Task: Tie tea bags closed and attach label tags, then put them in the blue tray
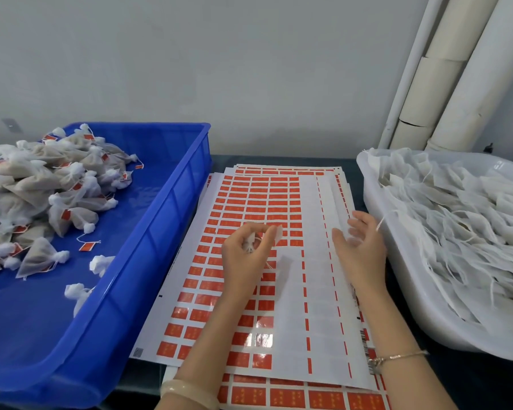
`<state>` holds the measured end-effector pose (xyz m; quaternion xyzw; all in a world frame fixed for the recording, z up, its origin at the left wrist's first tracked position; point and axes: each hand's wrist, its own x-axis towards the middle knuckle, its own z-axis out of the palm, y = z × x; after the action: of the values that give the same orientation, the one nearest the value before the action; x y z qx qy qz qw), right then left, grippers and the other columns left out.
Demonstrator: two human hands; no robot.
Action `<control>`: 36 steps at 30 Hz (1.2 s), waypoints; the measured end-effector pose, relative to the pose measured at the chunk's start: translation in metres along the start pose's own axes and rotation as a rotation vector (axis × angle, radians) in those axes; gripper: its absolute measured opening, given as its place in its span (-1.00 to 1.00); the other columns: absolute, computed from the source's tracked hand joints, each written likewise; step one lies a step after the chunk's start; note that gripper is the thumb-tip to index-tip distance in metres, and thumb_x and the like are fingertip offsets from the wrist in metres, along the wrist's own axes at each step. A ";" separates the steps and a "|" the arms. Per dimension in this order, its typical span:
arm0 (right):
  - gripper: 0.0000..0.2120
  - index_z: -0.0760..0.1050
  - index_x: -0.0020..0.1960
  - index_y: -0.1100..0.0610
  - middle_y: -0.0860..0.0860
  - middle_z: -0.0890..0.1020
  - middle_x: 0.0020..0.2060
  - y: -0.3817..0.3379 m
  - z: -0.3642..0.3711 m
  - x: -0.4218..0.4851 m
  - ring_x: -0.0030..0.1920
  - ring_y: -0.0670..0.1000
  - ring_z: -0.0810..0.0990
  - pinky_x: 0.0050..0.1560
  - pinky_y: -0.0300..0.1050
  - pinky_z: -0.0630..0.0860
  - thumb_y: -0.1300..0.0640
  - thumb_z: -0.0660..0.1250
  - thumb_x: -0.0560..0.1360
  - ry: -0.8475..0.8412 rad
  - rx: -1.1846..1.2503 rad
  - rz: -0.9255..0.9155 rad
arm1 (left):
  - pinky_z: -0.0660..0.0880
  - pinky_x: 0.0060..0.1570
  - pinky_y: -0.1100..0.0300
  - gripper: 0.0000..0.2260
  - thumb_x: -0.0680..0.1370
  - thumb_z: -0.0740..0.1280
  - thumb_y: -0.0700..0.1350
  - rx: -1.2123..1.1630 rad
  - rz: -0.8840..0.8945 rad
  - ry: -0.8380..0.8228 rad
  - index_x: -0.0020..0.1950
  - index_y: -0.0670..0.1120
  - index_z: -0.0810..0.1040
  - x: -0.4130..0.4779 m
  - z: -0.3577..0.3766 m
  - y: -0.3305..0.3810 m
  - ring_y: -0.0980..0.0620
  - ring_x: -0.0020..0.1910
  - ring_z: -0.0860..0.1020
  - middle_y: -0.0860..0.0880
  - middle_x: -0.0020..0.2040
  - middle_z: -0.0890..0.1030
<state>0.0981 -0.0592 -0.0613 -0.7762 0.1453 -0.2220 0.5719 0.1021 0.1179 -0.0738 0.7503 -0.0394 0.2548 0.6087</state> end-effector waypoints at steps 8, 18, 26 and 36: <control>-0.78 0.53 0.07 -0.09 -0.22 0.65 -0.04 -0.014 0.014 -0.019 -0.01 -0.15 0.63 0.03 -0.25 0.58 0.07 0.45 0.46 -0.418 0.024 -0.264 | 0.53 -0.15 0.37 -0.88 0.47 0.41 0.01 -0.015 0.032 -0.111 -0.11 -0.03 0.65 -0.002 -0.001 0.000 0.12 -0.15 0.60 0.09 -0.20 0.65; -0.79 0.52 0.06 -0.02 -0.10 0.68 -0.12 -0.014 0.016 -0.022 -0.09 -0.10 0.66 -0.10 -0.38 0.55 0.09 0.45 0.45 -0.432 0.218 -0.211 | 0.52 -0.17 0.35 -0.84 0.52 0.31 0.05 -0.128 0.016 -0.203 -0.12 0.03 0.65 -0.003 0.000 0.005 0.10 -0.16 0.61 0.15 -0.22 0.65; -0.69 0.57 0.00 0.14 -0.04 0.65 -0.01 -0.017 0.022 -0.027 0.07 -0.12 0.58 0.05 -0.35 0.52 -0.05 0.26 0.42 -0.784 0.129 -0.085 | 0.50 -0.13 0.40 -0.61 0.58 0.03 0.01 -0.236 -0.035 -0.199 -0.09 -0.08 0.62 -0.002 -0.002 0.010 0.14 -0.11 0.62 0.06 -0.13 0.67; -0.66 0.63 -0.03 0.09 0.00 0.69 -0.04 -0.018 0.021 -0.029 0.07 0.03 0.64 0.27 0.02 0.48 -0.16 0.27 0.46 -0.741 0.195 -0.010 | 0.55 -0.03 0.30 -0.74 0.55 0.12 0.06 -0.181 -0.068 -0.182 0.00 0.05 0.58 -0.002 -0.001 0.008 0.12 0.03 0.60 0.11 -0.01 0.64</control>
<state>0.0834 -0.0228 -0.0546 -0.7466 -0.0970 0.0579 0.6556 0.0974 0.1158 -0.0671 0.7132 -0.0920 0.1603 0.6761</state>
